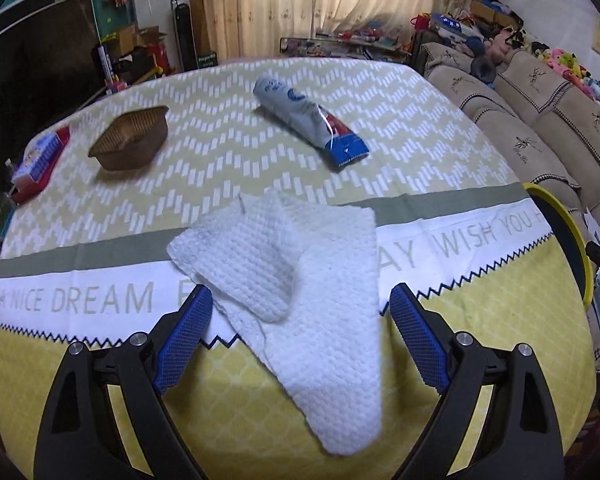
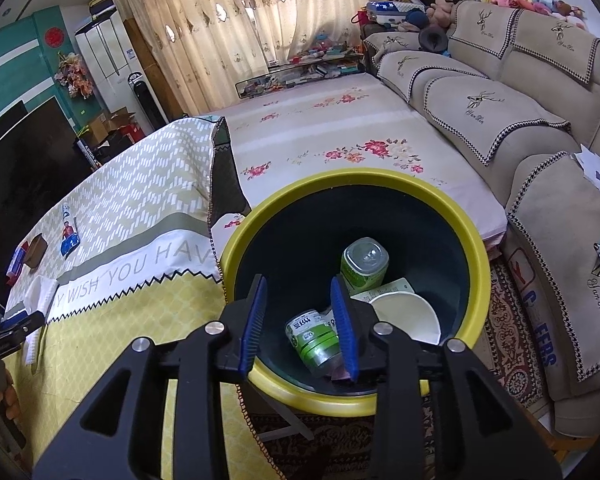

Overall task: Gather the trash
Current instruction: 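Grasp the white cloth with the left gripper and lift it, then carry the white cloth over the bin and open the left gripper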

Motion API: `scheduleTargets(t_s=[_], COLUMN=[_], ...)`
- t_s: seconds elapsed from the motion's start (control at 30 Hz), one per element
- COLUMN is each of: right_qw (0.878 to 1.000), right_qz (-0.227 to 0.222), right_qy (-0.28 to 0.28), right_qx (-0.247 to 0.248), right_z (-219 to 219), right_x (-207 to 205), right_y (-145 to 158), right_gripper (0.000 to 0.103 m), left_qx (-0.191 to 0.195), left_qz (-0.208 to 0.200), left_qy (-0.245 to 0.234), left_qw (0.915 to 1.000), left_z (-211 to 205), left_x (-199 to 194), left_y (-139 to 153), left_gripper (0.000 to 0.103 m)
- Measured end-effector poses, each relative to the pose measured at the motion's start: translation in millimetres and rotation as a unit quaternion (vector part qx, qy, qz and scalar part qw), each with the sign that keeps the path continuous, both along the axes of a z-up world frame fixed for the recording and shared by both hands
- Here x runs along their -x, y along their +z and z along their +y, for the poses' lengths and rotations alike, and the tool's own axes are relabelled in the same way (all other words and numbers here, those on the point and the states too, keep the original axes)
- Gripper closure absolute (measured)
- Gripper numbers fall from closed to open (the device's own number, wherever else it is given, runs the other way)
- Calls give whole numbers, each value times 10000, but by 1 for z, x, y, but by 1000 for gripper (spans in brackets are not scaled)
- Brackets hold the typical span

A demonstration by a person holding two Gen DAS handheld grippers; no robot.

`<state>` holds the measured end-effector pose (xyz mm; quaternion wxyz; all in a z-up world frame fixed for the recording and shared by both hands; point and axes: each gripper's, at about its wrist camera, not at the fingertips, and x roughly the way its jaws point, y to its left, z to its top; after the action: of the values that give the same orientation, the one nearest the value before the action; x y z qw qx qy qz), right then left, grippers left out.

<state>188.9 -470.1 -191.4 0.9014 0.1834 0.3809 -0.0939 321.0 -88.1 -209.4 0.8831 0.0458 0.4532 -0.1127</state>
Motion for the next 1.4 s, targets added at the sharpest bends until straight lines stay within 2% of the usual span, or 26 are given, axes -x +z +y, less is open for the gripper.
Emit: scheduleTargets(t_s=[0.1,0.17,0.23,0.27,0.33,0.4,0.43,0.7,0.87,1.0,1.13,1.23,1.4], right_qw=[10000,10000,10000,10000,10000,10000,10000,9999,9996,9993,9986,9982,9980], right_qz=[14,18,18,14,-4,-21,-32,-151,-269,-351,-426,-409,-312], right_qy=[13,15,20,20,23,32,32,-1,-27,-117,-169,-260,-502], right_qx=[-22,-34,-39,-42,-45,-47,-50,-73,-14,95,258,363,226], right_z=[0,0,0,0,1,0,0,-5,-11,-21,-33,-40,-62], right_x=[-1,-1,-1,0,0,1,1,9,21,37,58,72,94], right_y=[-2,-3,-3,-3,-2,-1,0,6,15,22,28,27,14], right_gripper=[71,71,71,71,71,71,71,71,71,71,69,69,68], left_qx=[-43,-92,-57,-10,94,185,154,337,490,677,723,706,602], left_qz=[-21,-89,-116,-104,-63,-86,-143,-534,-723,-656,-578,-546,-429], left_qy=[-21,31,25,19,-23,-71,-82,-387,-869,-1434,-2044,-2413,-2902], left_qw=[10000,9999,9999,9999,9999,9998,9997,9973,9924,9852,9745,9663,9541], left_z=[0,2,3,4,6,5,4,-11,-43,-84,-140,-183,-253], left_x=[-3,-4,-4,-4,-4,-1,2,28,48,56,61,64,66], left_y=[-3,-1,1,3,5,9,11,47,75,87,92,91,78], left_gripper=[15,28,49,54,79,90,92,93,93,93,93,93,92])
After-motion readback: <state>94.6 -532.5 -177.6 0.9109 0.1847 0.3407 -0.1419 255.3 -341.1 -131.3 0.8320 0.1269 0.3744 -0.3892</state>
